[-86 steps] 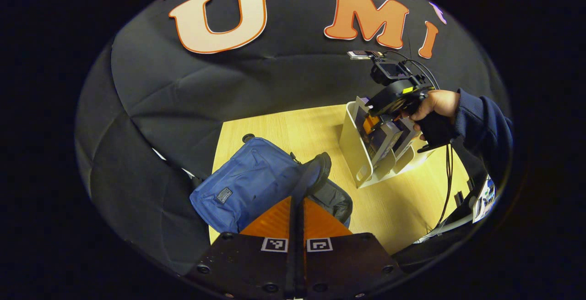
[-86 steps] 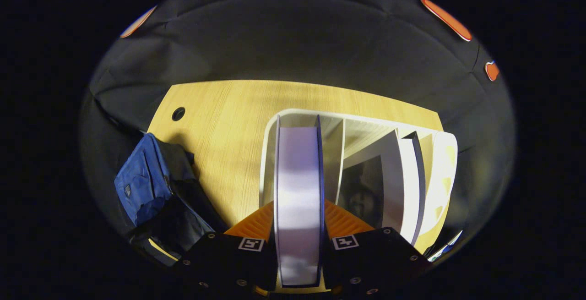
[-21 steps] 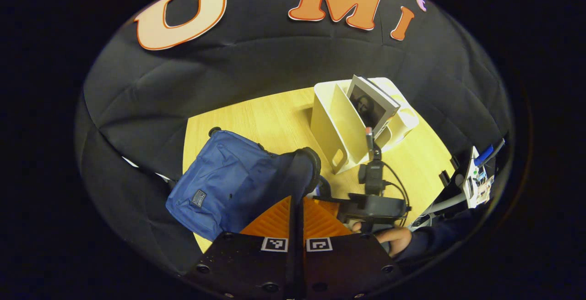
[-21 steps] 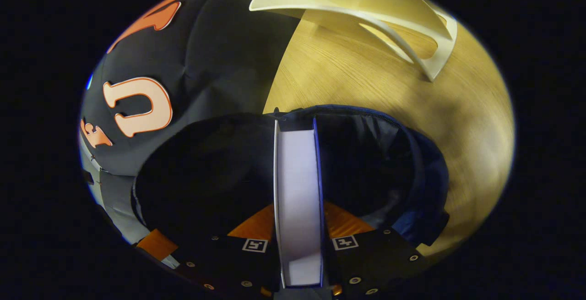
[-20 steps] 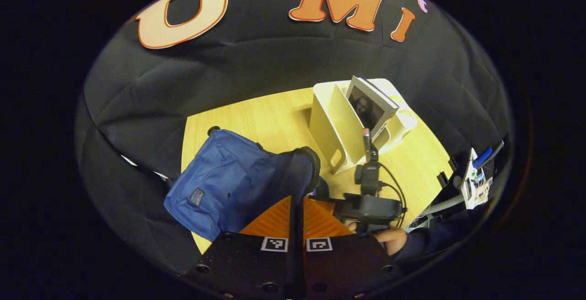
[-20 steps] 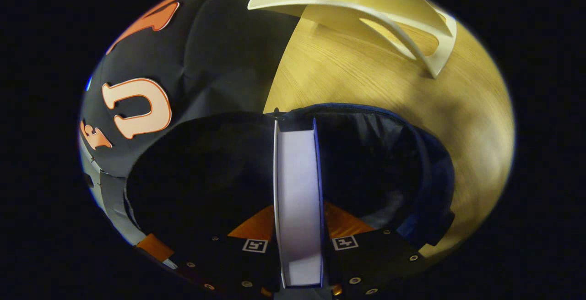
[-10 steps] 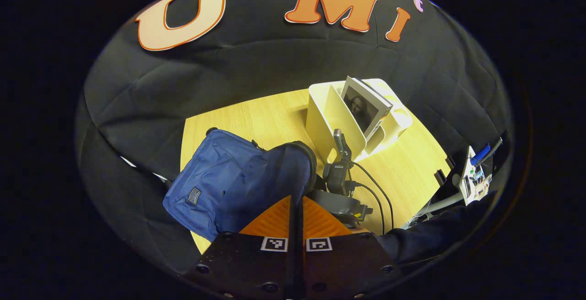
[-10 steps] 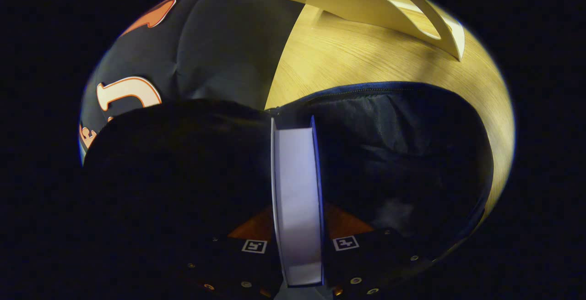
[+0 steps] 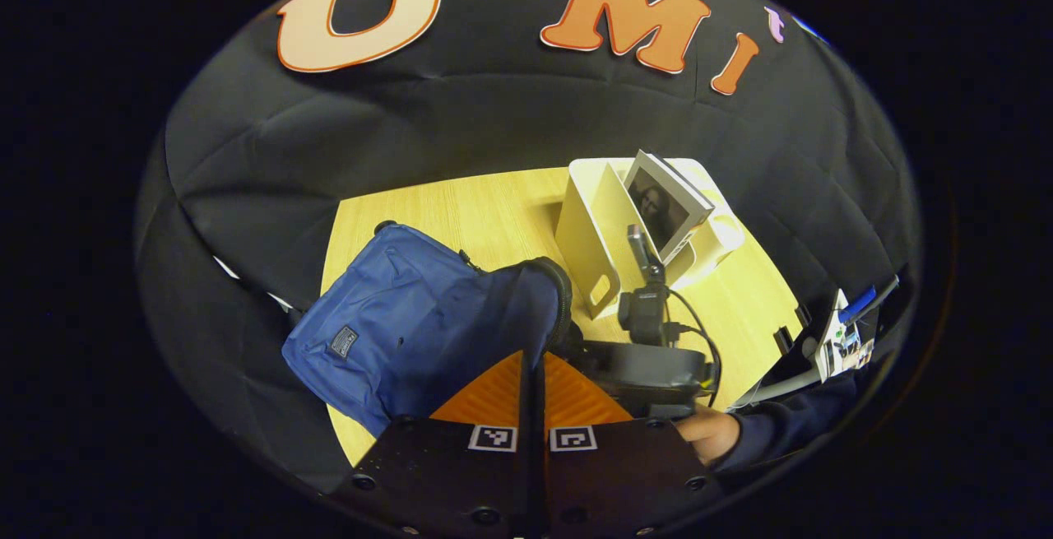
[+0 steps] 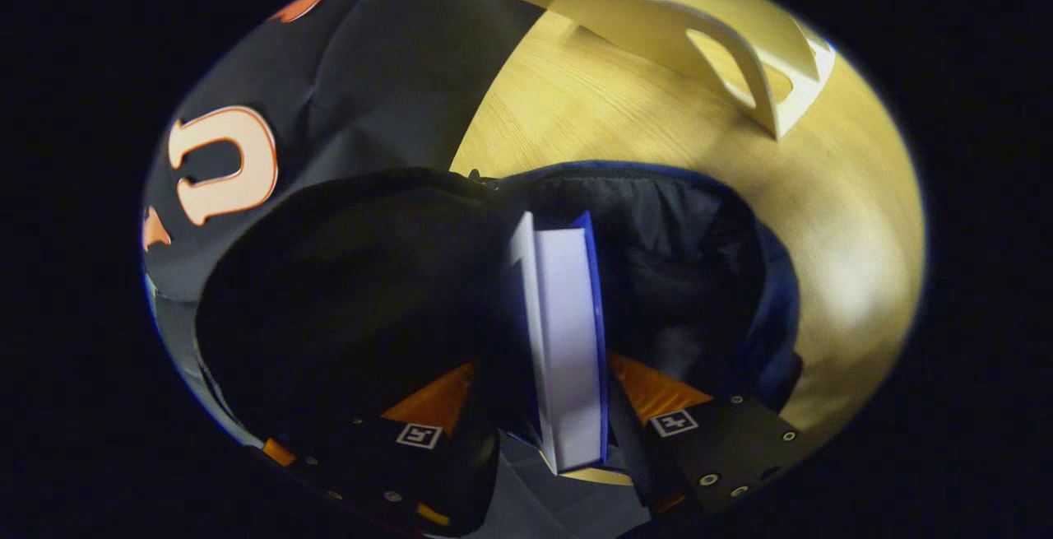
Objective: Open the schoolbag, grab two books from the bookshelf and put them into the schoolbag.
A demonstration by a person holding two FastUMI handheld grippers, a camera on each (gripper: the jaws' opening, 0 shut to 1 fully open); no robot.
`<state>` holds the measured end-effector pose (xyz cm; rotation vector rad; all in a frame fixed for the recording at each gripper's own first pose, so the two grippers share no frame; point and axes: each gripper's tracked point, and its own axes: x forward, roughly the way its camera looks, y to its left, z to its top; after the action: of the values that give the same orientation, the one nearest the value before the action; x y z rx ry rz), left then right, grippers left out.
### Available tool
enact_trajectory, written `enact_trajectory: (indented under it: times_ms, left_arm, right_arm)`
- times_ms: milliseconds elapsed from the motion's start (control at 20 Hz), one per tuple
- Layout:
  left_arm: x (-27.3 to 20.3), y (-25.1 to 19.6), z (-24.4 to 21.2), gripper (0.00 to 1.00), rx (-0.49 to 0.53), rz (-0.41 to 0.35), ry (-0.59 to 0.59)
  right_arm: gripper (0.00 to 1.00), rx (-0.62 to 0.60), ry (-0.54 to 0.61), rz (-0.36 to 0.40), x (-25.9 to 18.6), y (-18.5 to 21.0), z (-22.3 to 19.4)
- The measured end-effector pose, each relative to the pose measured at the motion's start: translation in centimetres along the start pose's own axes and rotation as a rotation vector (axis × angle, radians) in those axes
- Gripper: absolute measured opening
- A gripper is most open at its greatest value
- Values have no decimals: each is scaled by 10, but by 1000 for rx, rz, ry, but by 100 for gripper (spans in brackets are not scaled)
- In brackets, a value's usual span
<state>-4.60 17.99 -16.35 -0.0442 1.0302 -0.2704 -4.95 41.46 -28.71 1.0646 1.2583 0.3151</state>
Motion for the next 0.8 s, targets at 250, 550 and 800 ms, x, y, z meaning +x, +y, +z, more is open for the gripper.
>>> enact_trajectory:
  times_ms: [250,550,800]
  left_arm:
    - [3,-2,-4,0,-34,-2,-2]
    - [11,-9,-6,0,-55,14,-7]
    - [17,-16,-11,1,-66,35,-3]
  right_arm:
    - [76,-135,-68,16,-59,4,30]
    - [76,-279,-325,-4,-151,8,121]
    - [76,-492,-516,-214,-217,-18,213]
